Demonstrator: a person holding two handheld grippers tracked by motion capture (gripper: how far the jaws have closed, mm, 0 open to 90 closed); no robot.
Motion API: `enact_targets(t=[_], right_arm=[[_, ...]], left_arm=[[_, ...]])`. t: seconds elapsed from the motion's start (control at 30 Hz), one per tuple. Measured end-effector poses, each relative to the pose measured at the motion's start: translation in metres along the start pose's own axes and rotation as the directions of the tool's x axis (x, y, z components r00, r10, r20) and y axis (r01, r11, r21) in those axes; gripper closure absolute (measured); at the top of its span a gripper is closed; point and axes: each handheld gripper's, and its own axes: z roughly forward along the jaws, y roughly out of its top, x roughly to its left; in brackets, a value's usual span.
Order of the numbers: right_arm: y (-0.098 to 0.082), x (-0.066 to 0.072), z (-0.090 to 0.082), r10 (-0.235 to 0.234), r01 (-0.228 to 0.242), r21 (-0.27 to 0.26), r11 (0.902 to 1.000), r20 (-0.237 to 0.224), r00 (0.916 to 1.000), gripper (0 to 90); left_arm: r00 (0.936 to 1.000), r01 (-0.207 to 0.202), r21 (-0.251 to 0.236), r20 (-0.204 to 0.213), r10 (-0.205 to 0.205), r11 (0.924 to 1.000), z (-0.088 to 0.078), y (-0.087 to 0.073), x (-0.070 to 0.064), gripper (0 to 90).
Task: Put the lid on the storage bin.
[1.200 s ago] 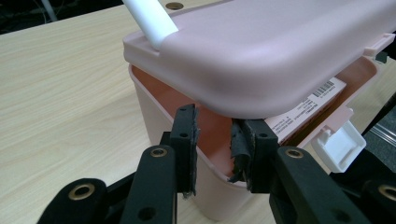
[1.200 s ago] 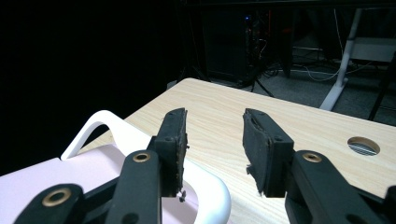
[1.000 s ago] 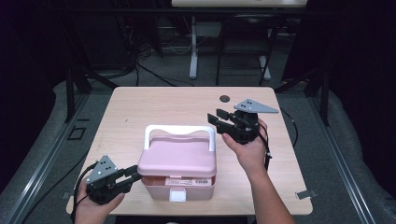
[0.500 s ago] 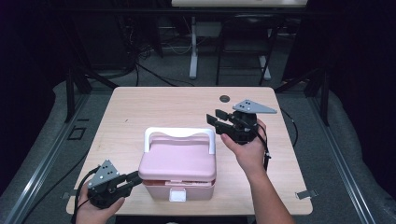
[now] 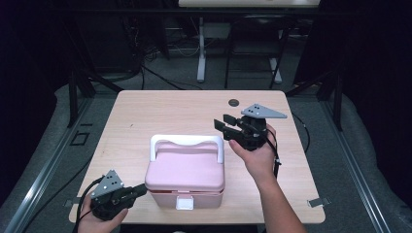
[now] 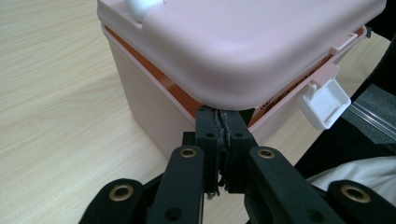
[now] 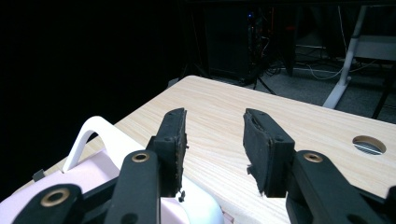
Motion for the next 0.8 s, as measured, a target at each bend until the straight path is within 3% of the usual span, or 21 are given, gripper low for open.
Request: enact_targets(t=[0.8], right_arm=[[-0.0005, 0.0017, 0.0007, -0.002, 0.002, -0.001, 1.0, -0.007, 1.0, 58.4]], left_arm=[[0.9999, 0.01, 0.027, -0.001, -0.01, 0.9996, -0.0003, -0.0096, -0.001, 89.0]])
